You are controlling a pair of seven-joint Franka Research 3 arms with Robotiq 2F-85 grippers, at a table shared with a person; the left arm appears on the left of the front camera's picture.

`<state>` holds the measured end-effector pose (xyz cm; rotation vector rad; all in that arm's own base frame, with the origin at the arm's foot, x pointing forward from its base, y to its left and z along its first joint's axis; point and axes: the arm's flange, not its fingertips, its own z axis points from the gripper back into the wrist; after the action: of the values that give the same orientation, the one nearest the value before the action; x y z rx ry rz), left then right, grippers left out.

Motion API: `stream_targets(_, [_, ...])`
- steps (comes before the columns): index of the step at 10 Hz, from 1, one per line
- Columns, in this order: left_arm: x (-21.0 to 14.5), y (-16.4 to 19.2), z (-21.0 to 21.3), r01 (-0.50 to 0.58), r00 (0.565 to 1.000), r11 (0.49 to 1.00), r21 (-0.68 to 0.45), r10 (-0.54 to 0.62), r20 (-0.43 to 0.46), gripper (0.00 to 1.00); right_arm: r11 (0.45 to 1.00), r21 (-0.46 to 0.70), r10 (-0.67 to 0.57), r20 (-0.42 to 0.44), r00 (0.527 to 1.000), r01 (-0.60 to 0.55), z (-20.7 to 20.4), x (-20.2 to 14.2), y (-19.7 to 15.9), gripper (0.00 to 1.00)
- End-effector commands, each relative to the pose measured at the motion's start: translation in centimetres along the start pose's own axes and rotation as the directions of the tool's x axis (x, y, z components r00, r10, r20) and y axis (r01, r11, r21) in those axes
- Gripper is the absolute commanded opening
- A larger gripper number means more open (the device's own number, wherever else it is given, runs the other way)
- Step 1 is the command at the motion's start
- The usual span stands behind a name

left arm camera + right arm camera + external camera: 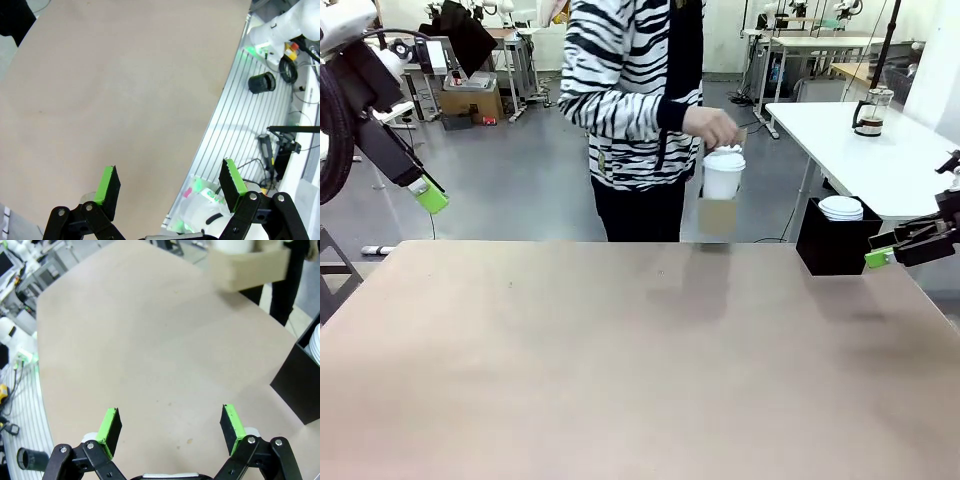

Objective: Pour a drink into a cup and package it in a carrier.
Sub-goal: Insert the held 600 ml Paper Cup into the Cup Carrier.

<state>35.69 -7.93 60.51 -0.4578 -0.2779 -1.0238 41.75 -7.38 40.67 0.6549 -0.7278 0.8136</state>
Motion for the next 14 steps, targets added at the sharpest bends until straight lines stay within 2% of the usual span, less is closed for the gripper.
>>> stream_targets(1, [0.16,-0.12,0.26,-0.014,1.000,1.000,-0.003,0.014,0.003,0.98,1.000,0.012,0.008,0.005,1.000,-0.008,0.21,0.05,-0.37,1.00])
stream_targets(14, [0.16,-0.12,0.26,-0.014,1.000,1.000,-0.003,0.014,0.003,0.98,1.000,0.012,0.008,0.005,1.000,-0.008,0.21,0.05,-0.37,1.00])
